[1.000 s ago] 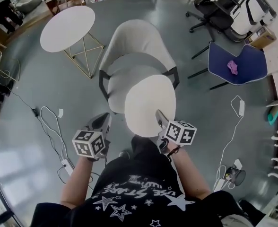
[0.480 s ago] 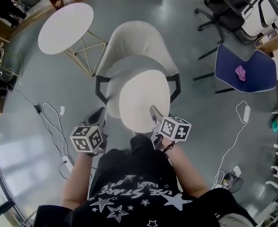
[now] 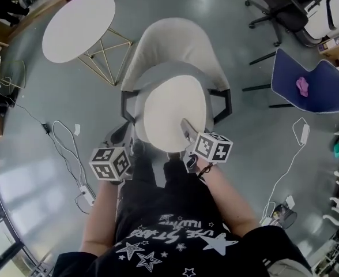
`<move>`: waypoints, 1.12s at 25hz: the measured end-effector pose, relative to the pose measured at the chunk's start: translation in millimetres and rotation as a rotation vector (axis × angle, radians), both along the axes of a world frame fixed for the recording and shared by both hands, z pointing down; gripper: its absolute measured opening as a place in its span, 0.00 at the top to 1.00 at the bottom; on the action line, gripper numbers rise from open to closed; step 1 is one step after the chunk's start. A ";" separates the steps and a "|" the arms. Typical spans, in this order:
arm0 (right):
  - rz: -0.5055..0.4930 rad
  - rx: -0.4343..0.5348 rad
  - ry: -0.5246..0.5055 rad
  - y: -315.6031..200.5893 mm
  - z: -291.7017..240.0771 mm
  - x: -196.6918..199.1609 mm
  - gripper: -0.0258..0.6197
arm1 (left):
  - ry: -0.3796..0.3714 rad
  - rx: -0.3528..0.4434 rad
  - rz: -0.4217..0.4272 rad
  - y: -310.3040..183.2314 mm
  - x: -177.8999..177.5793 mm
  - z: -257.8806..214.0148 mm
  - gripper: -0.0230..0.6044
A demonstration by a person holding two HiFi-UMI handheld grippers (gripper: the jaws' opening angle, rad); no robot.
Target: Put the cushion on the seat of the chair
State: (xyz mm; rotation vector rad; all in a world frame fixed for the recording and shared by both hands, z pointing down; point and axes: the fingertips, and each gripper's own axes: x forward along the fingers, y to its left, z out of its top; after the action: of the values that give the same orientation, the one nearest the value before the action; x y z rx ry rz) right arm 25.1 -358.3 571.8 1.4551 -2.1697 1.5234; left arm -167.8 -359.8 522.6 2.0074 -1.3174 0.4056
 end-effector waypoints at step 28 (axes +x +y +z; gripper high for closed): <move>0.100 -0.052 0.106 -15.6 96.9 2.2 0.87 | -0.006 -0.146 0.259 -30.0 -21.2 68.8 0.95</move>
State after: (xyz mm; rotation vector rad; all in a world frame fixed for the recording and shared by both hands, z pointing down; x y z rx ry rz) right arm 27.3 -373.8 668.7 1.6111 -2.0106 1.4852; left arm -189.0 -389.8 591.4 2.0584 -1.0027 0.6091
